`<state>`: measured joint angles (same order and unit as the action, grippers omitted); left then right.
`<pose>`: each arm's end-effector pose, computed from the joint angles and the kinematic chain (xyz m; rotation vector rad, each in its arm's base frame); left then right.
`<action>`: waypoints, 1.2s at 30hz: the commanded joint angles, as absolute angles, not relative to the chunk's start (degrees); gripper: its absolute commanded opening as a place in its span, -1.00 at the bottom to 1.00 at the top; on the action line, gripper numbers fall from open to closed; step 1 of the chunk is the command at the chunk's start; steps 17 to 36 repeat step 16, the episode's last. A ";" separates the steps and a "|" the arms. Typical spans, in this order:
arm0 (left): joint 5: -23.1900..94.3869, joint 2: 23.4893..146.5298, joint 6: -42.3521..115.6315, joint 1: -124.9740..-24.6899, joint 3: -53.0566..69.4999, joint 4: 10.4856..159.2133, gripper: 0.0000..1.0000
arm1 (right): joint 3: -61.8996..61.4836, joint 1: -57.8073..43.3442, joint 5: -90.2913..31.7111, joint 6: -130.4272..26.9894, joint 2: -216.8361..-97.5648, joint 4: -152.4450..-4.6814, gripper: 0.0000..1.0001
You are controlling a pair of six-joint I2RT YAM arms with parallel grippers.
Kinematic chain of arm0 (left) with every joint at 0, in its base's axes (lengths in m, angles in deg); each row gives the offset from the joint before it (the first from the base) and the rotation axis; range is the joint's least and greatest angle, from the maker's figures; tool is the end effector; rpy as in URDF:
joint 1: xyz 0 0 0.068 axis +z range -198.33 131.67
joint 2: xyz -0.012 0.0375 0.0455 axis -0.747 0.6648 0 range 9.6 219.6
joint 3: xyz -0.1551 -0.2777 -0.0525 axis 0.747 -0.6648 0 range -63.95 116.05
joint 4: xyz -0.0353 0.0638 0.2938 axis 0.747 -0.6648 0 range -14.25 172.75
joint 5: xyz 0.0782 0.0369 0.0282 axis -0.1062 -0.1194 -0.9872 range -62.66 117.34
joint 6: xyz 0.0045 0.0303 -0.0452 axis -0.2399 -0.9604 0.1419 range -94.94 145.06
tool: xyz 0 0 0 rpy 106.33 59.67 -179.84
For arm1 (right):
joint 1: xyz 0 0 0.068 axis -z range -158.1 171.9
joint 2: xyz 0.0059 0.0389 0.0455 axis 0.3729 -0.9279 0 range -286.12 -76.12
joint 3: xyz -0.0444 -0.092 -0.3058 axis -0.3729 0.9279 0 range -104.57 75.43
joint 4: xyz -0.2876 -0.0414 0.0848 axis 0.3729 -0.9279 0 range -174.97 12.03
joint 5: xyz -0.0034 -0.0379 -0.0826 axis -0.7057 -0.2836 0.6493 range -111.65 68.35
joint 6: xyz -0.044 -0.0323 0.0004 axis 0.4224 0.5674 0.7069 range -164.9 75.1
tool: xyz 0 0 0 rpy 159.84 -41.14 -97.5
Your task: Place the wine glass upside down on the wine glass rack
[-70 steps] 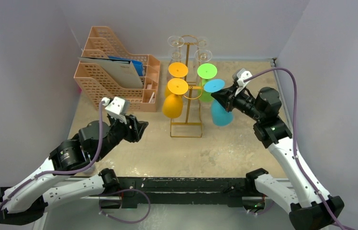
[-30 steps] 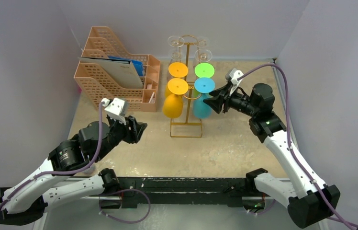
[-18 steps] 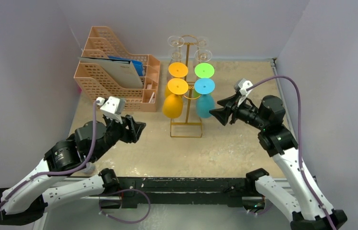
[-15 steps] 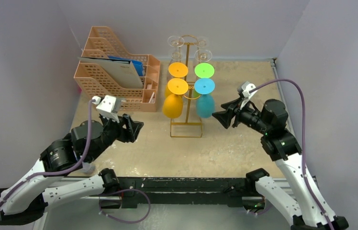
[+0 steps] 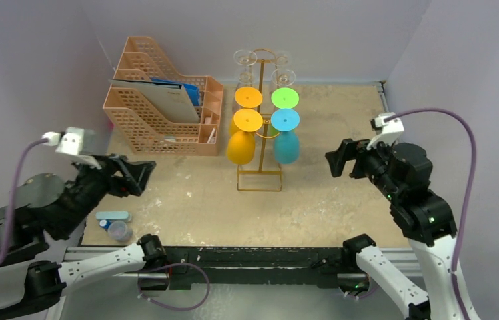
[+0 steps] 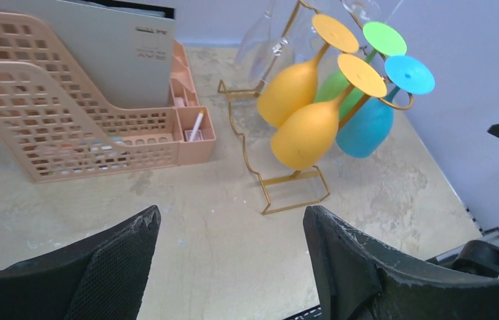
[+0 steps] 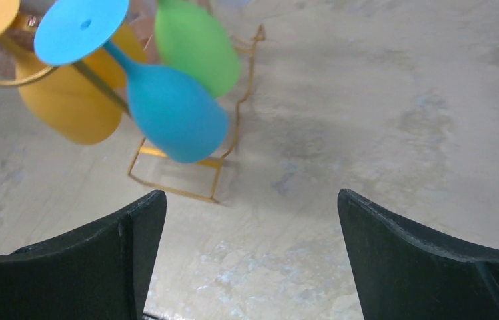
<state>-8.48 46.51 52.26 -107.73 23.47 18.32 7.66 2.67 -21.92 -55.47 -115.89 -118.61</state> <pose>0.0216 0.0056 0.5387 0.0600 1.7962 -0.5253 0.1062 0.0372 0.4791 -0.1397 1.8018 0.3759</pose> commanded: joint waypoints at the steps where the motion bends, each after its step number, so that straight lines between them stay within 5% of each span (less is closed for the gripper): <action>1: -14.35 41.73 49.69 -107.83 27.06 14.10 0.55 | 2.43 2.56 -8.45 -56.42 -112.95 -123.75 0.98; 36: -17.29 35.89 45.47 -105.52 29.96 13.83 0.63 | 0.63 2.56 0.20 -54.87 -105.96 -121.29 0.98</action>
